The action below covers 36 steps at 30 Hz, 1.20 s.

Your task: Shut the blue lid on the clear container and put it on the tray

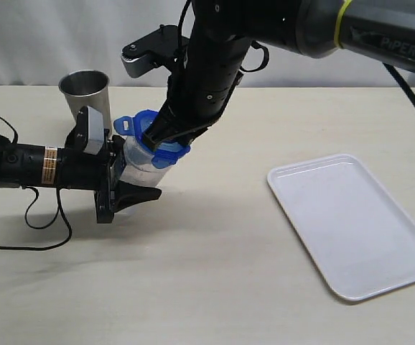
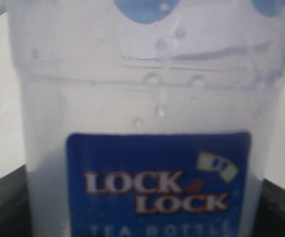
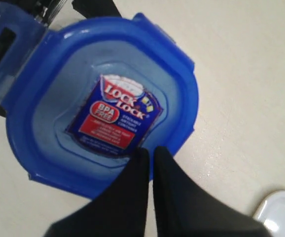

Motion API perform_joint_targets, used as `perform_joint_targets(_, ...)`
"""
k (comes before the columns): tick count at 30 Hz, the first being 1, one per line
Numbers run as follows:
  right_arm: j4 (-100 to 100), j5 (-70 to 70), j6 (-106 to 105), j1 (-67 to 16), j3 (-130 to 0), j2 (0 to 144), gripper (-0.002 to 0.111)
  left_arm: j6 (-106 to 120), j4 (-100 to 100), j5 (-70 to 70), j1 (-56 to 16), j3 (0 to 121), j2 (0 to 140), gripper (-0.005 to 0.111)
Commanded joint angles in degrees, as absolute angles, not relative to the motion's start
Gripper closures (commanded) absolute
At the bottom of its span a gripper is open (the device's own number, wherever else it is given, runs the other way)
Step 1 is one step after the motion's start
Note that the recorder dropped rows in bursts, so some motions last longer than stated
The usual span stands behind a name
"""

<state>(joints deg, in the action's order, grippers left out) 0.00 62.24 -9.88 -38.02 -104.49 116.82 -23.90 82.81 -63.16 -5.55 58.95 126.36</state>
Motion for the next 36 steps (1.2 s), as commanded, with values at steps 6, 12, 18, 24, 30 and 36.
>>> perform_joint_targets(6, 4.4, 53.2, -7.3, -38.0, -104.0, 111.9, 0.091, -24.4, 79.8, -62.4, -6.1, 59.1, 125.5, 0.107)
perform_joint_targets(12, 12.2, 52.2, -6.2, -38.1, -104.0, 112.0, 0.066, -24.4, 79.4, -62.4, -6.1, 59.1, 125.5, 0.107)
perform_joint_targets(18, -1.5, 50.8, 2.6, -43.0, -104.0, 112.8, 0.066, -24.4, 78.9, -62.4, -6.1, 59.1, 125.5, 0.107)
perform_joint_targets(24, -14.0, 52.9, 10.3, -47.3, -108.7, 114.9, 0.066, -25.6, 78.9, -62.4, -6.1, 59.1, 125.5, 0.107)
perform_joint_targets(30, -12.9, 59.3, 10.3, -47.3, -114.6, 119.3, 0.070, -25.7, 79.3, -62.4, -6.1, 59.1, 125.5, 0.107)
perform_joint_targets(36, -12.5, 60.6, 10.1, -47.4, -115.1, 121.7, 0.079, -25.7, 79.2, -62.4, -6.1, 59.1, 125.5, 0.107)
